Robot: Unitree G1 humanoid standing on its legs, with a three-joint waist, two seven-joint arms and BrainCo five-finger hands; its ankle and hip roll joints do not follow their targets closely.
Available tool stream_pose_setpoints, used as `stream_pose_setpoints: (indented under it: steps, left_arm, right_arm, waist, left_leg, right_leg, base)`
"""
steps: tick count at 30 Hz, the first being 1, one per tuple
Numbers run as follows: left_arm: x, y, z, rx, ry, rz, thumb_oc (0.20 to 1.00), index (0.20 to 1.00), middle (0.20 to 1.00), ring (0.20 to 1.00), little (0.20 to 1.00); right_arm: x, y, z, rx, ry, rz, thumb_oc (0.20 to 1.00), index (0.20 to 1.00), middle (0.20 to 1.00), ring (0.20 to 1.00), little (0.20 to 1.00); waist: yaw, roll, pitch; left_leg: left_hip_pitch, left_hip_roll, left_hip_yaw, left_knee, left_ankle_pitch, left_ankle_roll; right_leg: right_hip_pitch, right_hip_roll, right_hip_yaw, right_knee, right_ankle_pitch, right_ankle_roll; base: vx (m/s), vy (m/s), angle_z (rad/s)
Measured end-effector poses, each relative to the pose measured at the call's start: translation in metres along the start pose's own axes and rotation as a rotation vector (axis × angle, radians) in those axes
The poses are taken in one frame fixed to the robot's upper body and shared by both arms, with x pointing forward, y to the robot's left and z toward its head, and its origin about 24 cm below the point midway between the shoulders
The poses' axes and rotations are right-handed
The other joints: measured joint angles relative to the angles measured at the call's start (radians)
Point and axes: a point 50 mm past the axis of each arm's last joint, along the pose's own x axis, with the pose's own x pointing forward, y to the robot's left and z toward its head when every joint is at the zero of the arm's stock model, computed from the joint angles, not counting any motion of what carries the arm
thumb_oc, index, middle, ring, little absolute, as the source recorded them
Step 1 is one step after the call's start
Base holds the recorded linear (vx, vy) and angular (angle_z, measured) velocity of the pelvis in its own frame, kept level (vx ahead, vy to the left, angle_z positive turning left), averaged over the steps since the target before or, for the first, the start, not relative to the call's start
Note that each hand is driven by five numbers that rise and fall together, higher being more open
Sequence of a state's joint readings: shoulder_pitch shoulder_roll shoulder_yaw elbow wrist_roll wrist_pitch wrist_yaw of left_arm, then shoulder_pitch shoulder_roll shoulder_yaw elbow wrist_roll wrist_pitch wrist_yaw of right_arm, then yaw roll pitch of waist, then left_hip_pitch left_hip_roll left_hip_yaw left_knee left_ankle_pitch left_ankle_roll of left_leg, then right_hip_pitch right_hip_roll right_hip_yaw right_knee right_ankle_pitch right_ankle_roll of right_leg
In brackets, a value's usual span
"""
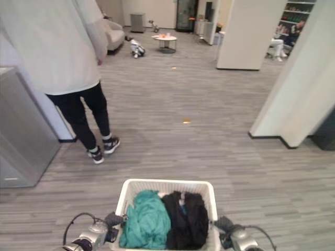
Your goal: Grab the laundry basket,head to the washer,open it,put in the laundry and shut it.
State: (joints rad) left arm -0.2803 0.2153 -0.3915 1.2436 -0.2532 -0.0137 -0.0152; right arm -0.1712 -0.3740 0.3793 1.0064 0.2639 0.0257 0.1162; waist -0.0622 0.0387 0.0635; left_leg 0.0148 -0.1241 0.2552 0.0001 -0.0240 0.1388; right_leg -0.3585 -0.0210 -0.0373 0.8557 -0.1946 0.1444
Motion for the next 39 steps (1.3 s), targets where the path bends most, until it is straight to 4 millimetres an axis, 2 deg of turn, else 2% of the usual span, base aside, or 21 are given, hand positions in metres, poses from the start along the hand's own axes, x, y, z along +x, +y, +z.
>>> stream_pose_setpoints:
  steps: [1, 2, 3, 4, 5, 7, 10, 11, 12, 13, 14, 15, 16, 17, 18, 20, 22, 23, 25, 31, 39]
  left_arm:
    - [0.001, 0.007, 0.010, -0.006, -0.019, 0.017, 0.200, 0.200, 0.200, 0.200, 0.200]
    - [0.002, 0.021, 0.029, 0.012, -0.060, 0.044, 0.200, 0.200, 0.200, 0.200, 0.200]
    - [0.001, 0.028, 0.042, 0.024, -0.094, 0.057, 0.200, 0.200, 0.200, 0.200, 0.200]
    - [0.000, 0.036, 0.043, 0.039, -0.099, 0.084, 0.200, 0.200, 0.200, 0.200, 0.200]
    - [0.000, 0.037, 0.038, 0.038, -0.085, 0.085, 0.200, 0.200, 0.200, 0.200, 0.200]
    - [0.001, 0.025, 0.031, 0.030, -0.070, 0.059, 0.200, 0.200, 0.200, 0.200, 0.200]
    - [0.001, 0.011, 0.016, 0.024, -0.032, 0.025, 0.200, 0.200, 0.200, 0.200, 0.200]
    - [0.001, 0.007, 0.009, 0.016, -0.012, 0.018, 0.200, 0.200, 0.200, 0.200, 0.200]
    - [0.002, -0.003, 0.004, 0.011, 0.004, -0.001, 0.200, 0.200, 0.200, 0.200, 0.200]
    - [0.001, -0.012, -0.003, 0.000, 0.031, -0.023, 0.200, 0.200, 0.200, 0.200, 0.200]
    - [0.001, -0.013, -0.004, 0.008, 0.042, -0.026, 0.200, 0.200, 0.200, 0.200, 0.200]
    - [-0.001, -0.002, -0.016, 0.031, 0.087, -0.007, 0.200, 0.200, 0.200, 0.200, 0.200]
    - [-0.002, -0.006, -0.019, -0.001, 0.056, -0.015, 0.200, 0.200, 0.200, 0.200, 0.200]
    - [-0.001, -0.008, -0.013, 0.002, 0.031, -0.023, 0.200, 0.200, 0.200, 0.200, 0.200]
    - [0.001, -0.009, 0.001, 0.008, -0.001, -0.035, 0.200, 0.200, 0.200, 0.200, 0.200]
    - [0.001, -0.016, 0.004, 0.026, -0.007, -0.063, 0.200, 0.200, 0.200, 0.200, 0.200]
    - [0.001, -0.017, -0.002, 0.036, 0.018, -0.067, 0.200, 0.200, 0.200, 0.200, 0.200]
    - [-0.006, 0.006, -0.034, 0.018, 0.094, -0.004, 0.200, 0.200, 0.200, 0.200, 0.200]
    - [-0.008, 0.003, -0.043, -0.015, 0.102, -0.008, 0.200, 0.200, 0.200, 0.200, 0.200]
    - [-0.009, -0.005, -0.047, -0.049, 0.084, -0.025, 0.200, 0.200, 0.200, 0.200, 0.200]
    - [-0.010, -0.008, -0.049, -0.053, 0.087, -0.033, 0.200, 0.200, 0.200, 0.200, 0.200]
  right_arm:
    - [0.002, 0.003, 0.007, 0.010, -0.030, 0.006, 0.200, 0.200, 0.200, 0.200, 0.200]
    - [0.004, 0.011, 0.011, 0.024, -0.039, 0.032, 0.200, 0.200, 0.200, 0.200, 0.200]
    - [0.004, 0.010, 0.014, 0.027, -0.046, 0.036, 0.200, 0.200, 0.200, 0.200, 0.200]
    - [0.006, 0.018, 0.012, 0.051, -0.037, 0.050, 0.200, 0.200, 0.200, 0.200, 0.200]
    - [0.006, 0.020, 0.011, 0.062, -0.034, 0.051, 0.200, 0.200, 0.200, 0.200, 0.200]
    - [0.004, 0.015, 0.006, 0.068, -0.023, 0.036, 0.200, 0.200, 0.200, 0.200, 0.200]
    - [0.001, 0.009, -0.006, 0.051, 0.018, 0.022, 0.200, 0.200, 0.200, 0.200, 0.200]
    - [-0.001, 0.009, -0.014, 0.051, 0.038, 0.024, 0.200, 0.200, 0.200, 0.200, 0.200]
    - [-0.002, 0.005, -0.018, 0.076, 0.044, 0.000, 0.200, 0.200, 0.200, 0.200, 0.200]
    - [-0.004, 0.002, -0.024, 0.051, 0.072, -0.003, 0.200, 0.200, 0.200, 0.200, 0.200]
    - [-0.005, -0.003, -0.026, 0.054, 0.087, -0.017, 0.200, 0.200, 0.200, 0.200, 0.200]
    - [-0.003, 0.011, -0.030, 0.047, 0.119, 0.022, 0.200, 0.200, 0.200, 0.200, 0.200]
    - [-0.005, 0.010, -0.036, 0.056, 0.129, 0.015, 0.200, 0.200, 0.200, 0.200, 0.200]
    - [-0.006, 0.009, -0.042, 0.066, 0.152, 0.006, 0.200, 0.200, 0.200, 0.200, 0.200]
    - [-0.007, 0.004, -0.045, 0.067, 0.170, -0.011, 0.200, 0.200, 0.200, 0.200, 0.200]
    - [-0.010, -0.001, -0.049, 0.077, 0.180, -0.022, 0.200, 0.200, 0.200, 0.200, 0.200]
    - [-0.014, -0.003, -0.056, 0.056, 0.187, -0.017, 0.200, 0.200, 0.200, 0.200, 0.200]
    - [-0.011, 0.028, -0.061, 0.085, 0.187, 0.055, 0.200, 0.200, 0.200, 0.200, 0.200]
    - [-0.012, 0.029, -0.072, 0.112, 0.222, 0.035, 0.200, 0.200, 0.200, 0.200, 0.200]
    - [-0.014, 0.025, -0.082, 0.157, 0.277, 0.005, 0.200, 0.200, 0.200, 0.200, 0.200]
    - [-0.016, 0.023, -0.086, 0.151, 0.295, 0.012, 0.200, 0.200, 0.200, 0.200, 0.200]
  waist:
    - [-0.008, 0.002, 0.011]
    - [-0.013, -0.079, 0.035]
    - [-0.018, -0.093, 0.038]
    - [-0.027, -0.134, 0.035]
    - [-0.031, -0.142, 0.034]
    - [-0.035, -0.116, 0.019]
    - [-0.039, -0.081, -0.006]
    - [-0.045, -0.082, -0.018]
    - [-0.061, -0.072, -0.023]
    - [-0.039, -0.066, -0.032]
    - [-0.059, -0.068, -0.030]
    - [-0.041, -0.129, -0.014]
    - [-0.029, -0.139, -0.009]
    - [-0.013, -0.136, -0.008]
    - [-0.015, -0.134, 0.000]
    - [-0.035, -0.112, -0.004]
    - [-0.034, -0.072, -0.026]
    - [-0.007, -0.054, -0.036]
    - [0.028, -0.055, -0.064]
    - [0.094, -0.054, -0.087]
    - [0.123, -0.023, -0.106]
  left_leg:
    - [0.004, 0.009, 0.016, 0.022, -0.049, -0.051]
    - [0.001, -0.019, 0.063, 0.153, -0.100, 0.009]
    - [0.024, 0.023, 0.009, 0.166, -0.181, -0.027]
    - [0.054, -0.032, 0.015, 0.148, -0.172, 0.020]
    - [0.076, -0.043, 0.009, 0.140, -0.182, 0.019]
    - [0.134, -0.041, -0.036, 0.116, -0.219, -0.053]
    - [0.235, -0.027, -0.070, 0.088, -0.229, -0.078]
    - [0.226, -0.025, -0.101, 0.153, -0.237, -0.104]
    - [0.173, -0.013, -0.134, 0.303, -0.229, -0.146]
    - [0.075, 0.019, -0.127, 0.538, -0.174, -0.247]
    - [-0.008, 0.102, -0.029, 0.727, -0.054, -0.350]
    - [-0.174, 0.300, 0.167, 0.993, 0.203, -0.257]
    - [-0.267, 0.308, 0.098, 0.994, 0.152, -0.247]
    - [-0.319, 0.316, 0.100, 0.994, 0.135, -0.225]
    - [-0.358, 0.247, 0.106, 0.801, 0.104, -0.217]
    - [-0.305, 0.168, 0.096, 0.402, 0.103, -0.212]
    - [-0.267, 0.091, -0.045, 0.058, 0.115, -0.219]
    - [0.095, 0.048, -0.189, -0.100, 0.075, -0.064]
    - [0.058, 0.055, -0.167, -0.094, 0.082, -0.081]
    - [0.001, 0.057, -0.162, -0.094, 0.108, -0.117]
    - [-0.026, 0.060, -0.172, -0.093, 0.116, -0.138]
  right_leg:
    - [-0.021, 0.020, -0.010, -0.211, 0.020, -0.015]
    - [-0.030, -0.047, -0.032, -0.392, 0.046, 0.028]
    - [-0.052, -0.051, -0.064, -0.515, 0.081, 0.013]
    - [-0.058, -0.082, -0.076, -0.679, 0.144, 0.010]
    - [-0.057, -0.078, -0.084, -0.751, 0.180, -0.004]
    - [-0.036, -0.066, -0.144, -0.836, 0.233, -0.015]
    - [0.052, -0.014, -0.130, -0.741, 0.305, -0.106]
    - [0.086, -0.005, -0.082, -0.767, 0.382, -0.187]
    - [0.107, -0.013, -0.083, -0.743, 0.373, -0.200]
    - [0.176, -0.017, -0.082, -0.774, 0.343, -0.219]
    - [0.214, -0.012, -0.108, -0.793, 0.319, -0.232]
    - [0.327, -0.023, -0.109, -0.845, 0.287, -0.242]
    - [0.363, -0.017, -0.097, -0.845, 0.247, -0.257]
    - [0.378, -0.016, -0.092, -0.855, 0.233, -0.259]
    - [0.419, -0.027, -0.087, -0.866, 0.219, -0.247]
    - [0.448, -0.027, -0.079, -0.880, 0.211, -0.212]
    - [0.500, 0.004, -0.028, -0.904, 0.169, -0.202]
    - [0.535, 0.046, -0.001, -0.724, -0.013, -0.126]
    - [0.506, 0.036, -0.069, -0.728, -0.013, -0.127]
    - [0.485, 0.039, -0.139, -0.779, 0.018, -0.146]
    - [0.483, 0.049, -0.173, -0.785, 0.023, -0.154]
  base:
    - [0.64, 0.008, 0.88]
    - [0.36, -0.004, 0.91]
    - [0.36, -0.025, 0.89]
    - [0.45, -0.049, 0.70]
    - [0.44, -0.051, 0.48]
    - [0.44, -0.103, 0.35]
    - [0.48, -0.187, 0.31]
    - [0.30, -0.153, 0.59]
    - [0.36, -0.347, 0.63]
    - [0.36, -0.343, 0.69]
    - [0.65, -0.513, 0.43]
    - [0.28, -0.169, 0.22]
    - [0.46, -0.164, -0.08]
    - [0.36, 0.042, -0.33]
    - [0.36, 0.043, -0.21]
    - [0.29, 0.052, -0.44]
    - [0.26, 0.022, -0.80]
    - [0.26, 0.026, -0.59]
    - [0.11, 0.024, -0.29]
    - [0.05, 0.003, 0.22]
    - [0.03, -0.016, 0.16]
